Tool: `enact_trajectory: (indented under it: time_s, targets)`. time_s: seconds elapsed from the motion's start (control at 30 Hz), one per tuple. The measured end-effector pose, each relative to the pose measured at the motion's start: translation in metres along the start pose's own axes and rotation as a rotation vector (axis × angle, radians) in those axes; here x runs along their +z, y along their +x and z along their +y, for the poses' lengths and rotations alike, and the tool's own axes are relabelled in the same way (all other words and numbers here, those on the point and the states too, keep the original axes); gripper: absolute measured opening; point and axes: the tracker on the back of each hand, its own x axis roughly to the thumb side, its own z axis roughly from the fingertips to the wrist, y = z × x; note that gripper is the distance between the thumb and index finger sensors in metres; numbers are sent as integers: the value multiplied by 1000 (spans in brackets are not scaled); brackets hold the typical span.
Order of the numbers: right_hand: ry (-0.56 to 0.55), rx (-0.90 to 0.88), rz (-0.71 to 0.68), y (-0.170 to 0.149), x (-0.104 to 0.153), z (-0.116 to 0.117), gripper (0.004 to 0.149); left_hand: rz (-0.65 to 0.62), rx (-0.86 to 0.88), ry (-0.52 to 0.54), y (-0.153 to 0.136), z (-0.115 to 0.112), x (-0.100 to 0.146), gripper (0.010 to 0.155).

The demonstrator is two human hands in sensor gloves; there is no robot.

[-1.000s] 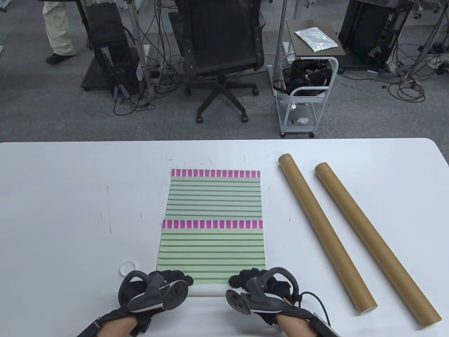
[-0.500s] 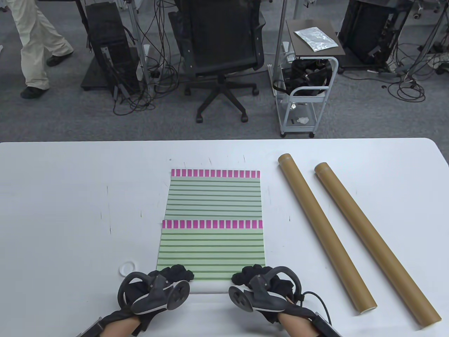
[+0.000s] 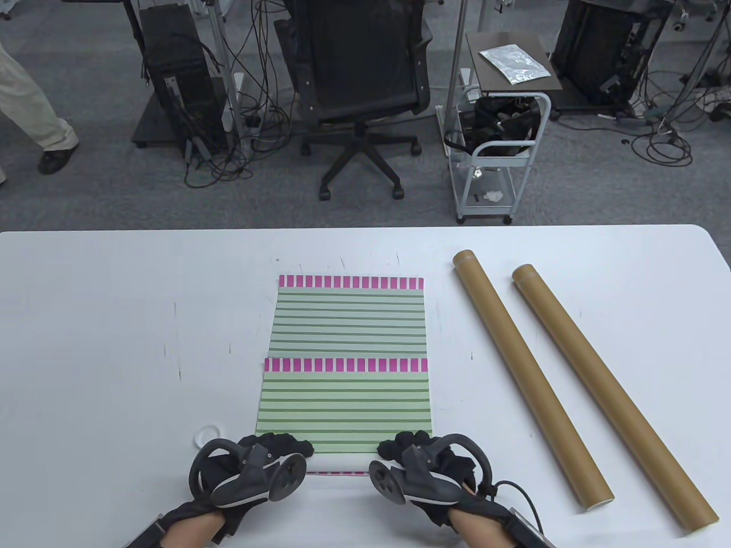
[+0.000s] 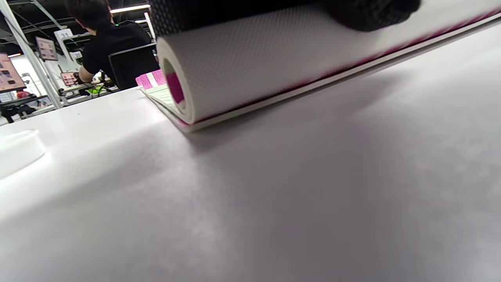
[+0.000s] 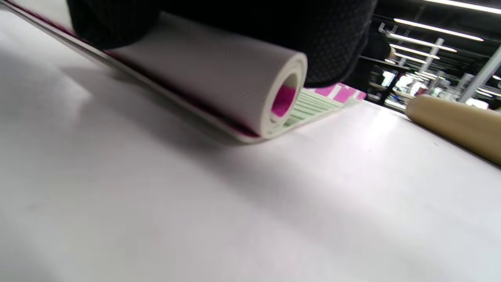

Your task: Roll up mouse pads and store in mailing tubes

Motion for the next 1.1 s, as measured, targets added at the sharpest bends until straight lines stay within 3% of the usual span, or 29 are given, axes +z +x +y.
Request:
enact_trajectory:
  time_s: [0.17, 0.3, 0.4, 0.57, 0.67, 0.73, 0.83, 0.93, 1.1]
  targets:
    - [73, -51, 0, 0, 0, -3, 51, -9, 40, -17, 0, 1, 0, 49]
    - [63, -41, 1, -1, 1, -3, 52, 20, 64, -39, 2, 1, -2, 46]
    - [-19, -58, 0, -1, 4, -7, 51, 36, 42, -29, 1, 1, -3, 45]
    - [30, -71, -9, 0, 0, -5, 49, 13, 84, -72, -4, 1, -2, 50]
    - [41, -65, 2, 0, -3, -4, 48, 8, 10, -2, -4, 1, 2, 59]
    - [44, -67, 2, 0, -4, -3, 48, 7, -25, 15, -4, -1, 1, 58]
    - [25, -49, 0, -1, -3, -3, 48, 18, 79, -38, -8, -2, -3, 53]
    - [-28, -150, 15, -11, 0, -9, 48, 24, 104, -59, -8, -3, -5, 51]
    - [0, -57, 14, -8, -2, -6, 50, 27, 83, -51, -7, -3, -5, 50]
